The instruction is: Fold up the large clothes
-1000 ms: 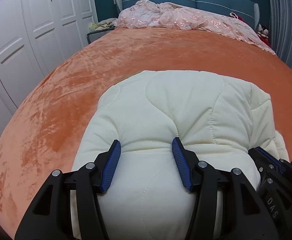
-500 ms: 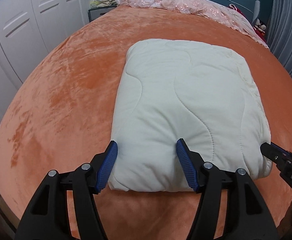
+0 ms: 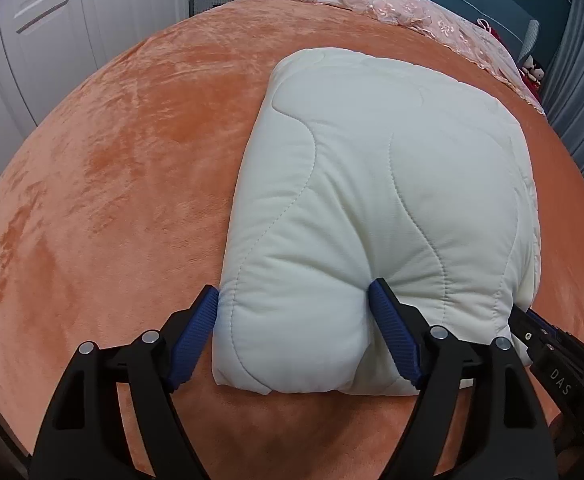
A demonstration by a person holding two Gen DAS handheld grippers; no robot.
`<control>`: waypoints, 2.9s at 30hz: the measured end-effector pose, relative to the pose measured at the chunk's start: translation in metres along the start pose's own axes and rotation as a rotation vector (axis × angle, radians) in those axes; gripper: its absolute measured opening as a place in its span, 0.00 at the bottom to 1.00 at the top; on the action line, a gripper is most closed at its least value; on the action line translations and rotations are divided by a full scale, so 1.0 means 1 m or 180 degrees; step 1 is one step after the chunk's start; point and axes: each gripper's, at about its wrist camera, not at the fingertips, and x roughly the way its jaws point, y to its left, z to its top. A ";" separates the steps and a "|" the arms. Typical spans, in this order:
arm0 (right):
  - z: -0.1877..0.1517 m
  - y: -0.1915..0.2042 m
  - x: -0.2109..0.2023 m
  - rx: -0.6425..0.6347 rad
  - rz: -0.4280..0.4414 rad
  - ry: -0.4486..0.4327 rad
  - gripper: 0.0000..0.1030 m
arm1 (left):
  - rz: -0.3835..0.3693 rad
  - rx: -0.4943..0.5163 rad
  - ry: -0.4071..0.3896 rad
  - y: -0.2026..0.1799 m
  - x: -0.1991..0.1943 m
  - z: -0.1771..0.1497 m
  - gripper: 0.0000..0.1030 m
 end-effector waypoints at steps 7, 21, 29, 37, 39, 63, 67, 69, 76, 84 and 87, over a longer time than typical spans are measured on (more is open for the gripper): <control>-0.007 0.002 0.001 0.0010 -0.0016 -0.0044 0.17 | 0.0023 0.0025 -0.0010 -0.002 0.002 0.000 0.74; 0.052 0.000 -0.049 0.0196 0.0121 -0.0285 0.18 | 0.0077 0.0130 -0.0468 0.004 -0.057 0.056 0.61; 0.090 0.002 -0.013 0.0215 0.0002 -0.0203 0.20 | 0.0108 0.0060 -0.0111 -0.007 0.005 0.076 0.62; 0.039 -0.018 -0.014 0.0061 -0.0393 -0.0122 0.28 | 0.0137 0.0136 -0.0125 -0.005 -0.012 0.049 0.67; 0.032 -0.025 -0.028 0.0107 -0.0521 -0.0114 0.28 | 0.0180 0.0154 -0.0118 -0.005 -0.023 0.040 0.67; -0.088 0.020 -0.180 -0.0234 -0.0270 -0.0722 0.78 | 0.0305 0.0390 -0.0619 -0.040 -0.164 -0.080 0.92; -0.102 0.023 -0.187 -0.0238 -0.0292 -0.0742 0.79 | 0.0400 0.0429 -0.0642 -0.045 -0.171 -0.093 0.92; -0.106 0.021 -0.190 -0.0206 -0.0255 -0.0734 0.79 | 0.0373 0.0386 -0.0641 -0.045 -0.175 -0.097 0.92; -0.117 0.024 -0.198 -0.0230 -0.0281 -0.0768 0.79 | 0.0435 0.0385 -0.0689 -0.046 -0.186 -0.108 0.91; -0.124 0.026 -0.206 -0.0276 -0.0342 -0.0828 0.79 | 0.0444 0.0323 -0.0710 -0.045 -0.193 -0.116 0.91; -0.126 0.027 -0.208 -0.0286 -0.0345 -0.0835 0.79 | 0.0456 0.0353 -0.0732 -0.046 -0.196 -0.118 0.90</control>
